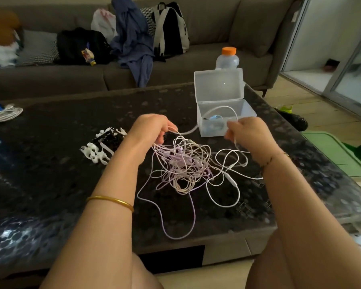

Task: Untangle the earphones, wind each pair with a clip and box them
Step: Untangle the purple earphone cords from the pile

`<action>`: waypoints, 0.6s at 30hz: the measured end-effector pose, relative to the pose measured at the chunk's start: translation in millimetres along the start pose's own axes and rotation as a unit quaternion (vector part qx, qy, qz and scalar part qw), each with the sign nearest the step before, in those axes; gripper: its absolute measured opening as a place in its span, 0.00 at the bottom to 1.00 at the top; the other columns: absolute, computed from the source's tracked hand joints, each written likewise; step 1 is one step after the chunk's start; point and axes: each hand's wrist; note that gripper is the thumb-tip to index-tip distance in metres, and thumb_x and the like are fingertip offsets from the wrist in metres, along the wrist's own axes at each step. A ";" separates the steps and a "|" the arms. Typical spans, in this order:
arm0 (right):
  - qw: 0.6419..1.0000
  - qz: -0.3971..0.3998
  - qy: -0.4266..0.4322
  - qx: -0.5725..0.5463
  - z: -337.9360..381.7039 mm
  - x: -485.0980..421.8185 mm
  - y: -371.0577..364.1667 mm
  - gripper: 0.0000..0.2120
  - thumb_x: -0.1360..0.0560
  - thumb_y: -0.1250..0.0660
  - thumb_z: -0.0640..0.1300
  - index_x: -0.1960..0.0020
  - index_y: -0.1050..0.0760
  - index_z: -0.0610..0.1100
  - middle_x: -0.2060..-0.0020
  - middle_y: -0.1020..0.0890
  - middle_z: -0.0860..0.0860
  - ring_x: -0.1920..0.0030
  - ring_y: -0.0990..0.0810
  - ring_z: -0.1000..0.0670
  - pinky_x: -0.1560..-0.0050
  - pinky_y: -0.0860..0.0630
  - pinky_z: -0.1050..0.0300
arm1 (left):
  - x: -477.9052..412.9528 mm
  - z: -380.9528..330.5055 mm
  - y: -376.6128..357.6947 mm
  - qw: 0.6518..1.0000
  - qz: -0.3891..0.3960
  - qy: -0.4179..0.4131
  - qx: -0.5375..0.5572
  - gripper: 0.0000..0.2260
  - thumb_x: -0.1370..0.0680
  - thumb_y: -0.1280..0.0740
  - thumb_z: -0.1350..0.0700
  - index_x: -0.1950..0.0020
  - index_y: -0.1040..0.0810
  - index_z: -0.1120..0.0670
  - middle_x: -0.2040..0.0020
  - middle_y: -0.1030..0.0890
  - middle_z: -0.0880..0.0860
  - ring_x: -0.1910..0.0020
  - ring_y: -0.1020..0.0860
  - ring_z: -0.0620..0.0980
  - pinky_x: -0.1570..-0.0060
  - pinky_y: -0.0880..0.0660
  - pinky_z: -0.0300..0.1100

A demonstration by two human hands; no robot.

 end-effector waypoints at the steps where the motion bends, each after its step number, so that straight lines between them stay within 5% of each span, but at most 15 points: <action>1: 0.993 0.017 -0.014 -0.114 5.3 2.2 0.0 0.15 0.22 0.40 0.45 0.66 0.25 0.43 0.61 0.19 0.47 0.61 0.22 0.51 0.53 0.25 0.54 | 0.6 2.9 -0.1 0.999 0.014 -0.002 -0.045 0.11 0.24 0.35 0.62 0.45 0.19 0.62 0.60 0.21 0.61 0.66 0.26 0.46 0.64 0.28 0.39; 2: 0.968 0.050 -0.026 -0.246 10.4 4.4 -0.2 0.15 0.22 0.41 0.43 0.67 0.26 0.43 0.60 0.19 0.46 0.58 0.20 0.50 0.48 0.26 0.53 | 1.5 6.0 -0.3 0.995 0.027 -0.014 -0.097 0.09 0.24 0.33 0.58 0.46 0.18 0.57 0.56 0.19 0.57 0.61 0.24 0.45 0.60 0.27 0.40; 4: 0.853 0.149 -0.038 -0.499 17.5 8.5 1.6 0.17 0.22 0.44 0.42 0.69 0.33 0.43 0.58 0.18 0.43 0.50 0.18 0.47 0.39 0.29 0.47 | 4.0 9.6 -2.6 0.986 0.054 -0.038 -0.156 0.06 0.25 0.29 0.53 0.49 0.17 0.51 0.54 0.19 0.48 0.54 0.23 0.42 0.58 0.29 0.38; 6: 0.725 0.214 -0.048 -0.653 20.5 10.6 5.1 0.19 0.21 0.47 0.42 0.70 0.37 0.44 0.62 0.18 0.43 0.54 0.17 0.45 0.41 0.27 0.47 | 3.5 13.1 -3.4 0.982 0.057 -0.047 -0.171 0.04 0.25 0.29 0.52 0.53 0.18 0.51 0.56 0.20 0.47 0.56 0.24 0.42 0.59 0.30 0.36; 7: 0.690 0.217 -0.058 -0.688 21.5 11.0 6.2 0.17 0.21 0.48 0.42 0.69 0.38 0.44 0.68 0.21 0.45 0.61 0.18 0.47 0.47 0.24 0.48 | 2.6 15.3 -3.0 0.982 0.045 -0.051 -0.179 0.03 0.25 0.29 0.53 0.54 0.18 0.51 0.56 0.20 0.47 0.55 0.24 0.43 0.58 0.30 0.38; 8: 0.692 0.206 -0.067 -0.688 21.6 10.9 6.8 0.15 0.22 0.47 0.42 0.68 0.38 0.44 0.72 0.27 0.47 0.69 0.23 0.50 0.57 0.22 0.53 | 0.8 17.7 -2.5 0.980 0.029 -0.055 -0.190 0.03 0.24 0.30 0.54 0.53 0.18 0.51 0.55 0.19 0.48 0.53 0.23 0.45 0.56 0.30 0.40; 10: 0.817 0.134 -0.043 -0.560 22.3 11.5 7.4 0.08 0.23 0.45 0.40 0.62 0.34 0.43 0.73 0.33 0.50 0.75 0.36 0.54 0.72 0.32 0.62 | -2.8 22.1 -0.5 0.977 -0.012 -0.060 -0.204 0.05 0.23 0.31 0.55 0.50 0.17 0.53 0.54 0.20 0.49 0.51 0.24 0.48 0.52 0.31 0.42; 12: 0.958 0.059 0.047 -0.276 19.6 11.7 6.5 0.03 0.25 0.41 0.40 0.51 0.30 0.43 0.67 0.27 0.51 0.72 0.32 0.55 0.72 0.34 0.62 | -3.4 22.8 0.7 0.978 -0.042 -0.060 -0.195 0.06 0.23 0.32 0.55 0.48 0.17 0.53 0.53 0.21 0.48 0.52 0.25 0.46 0.52 0.32 0.42; 13: 0.984 0.050 0.102 -0.137 18.8 12.5 4.9 0.06 0.26 0.39 0.42 0.49 0.28 0.45 0.63 0.24 0.52 0.67 0.27 0.54 0.67 0.29 0.60 | -4.0 22.9 0.7 0.979 -0.052 -0.062 -0.187 0.06 0.23 0.32 0.56 0.48 0.17 0.54 0.52 0.21 0.48 0.52 0.26 0.46 0.52 0.32 0.42; 16: 0.971 0.123 0.161 0.125 24.8 19.9 0.3 0.07 0.27 0.37 0.51 0.59 0.21 0.52 0.63 0.19 0.55 0.57 0.23 0.53 0.51 0.25 0.52 | -2.6 20.8 1.7 0.979 -0.089 -0.070 -0.167 0.06 0.21 0.34 0.58 0.48 0.18 0.53 0.50 0.22 0.50 0.50 0.25 0.48 0.51 0.30 0.44; 18: 0.964 0.157 0.153 0.148 26.6 22.2 -0.7 0.10 0.27 0.37 0.51 0.61 0.19 0.50 0.64 0.19 0.52 0.57 0.22 0.50 0.50 0.24 0.49 | -2.9 21.0 3.3 0.978 -0.110 -0.074 -0.164 0.07 0.21 0.35 0.60 0.49 0.18 0.52 0.50 0.21 0.51 0.50 0.24 0.49 0.50 0.26 0.46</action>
Point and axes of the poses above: each hand's wrist, its own x-axis away from the middle knuckle, its own y-axis out of the back of the hand, z = x × y
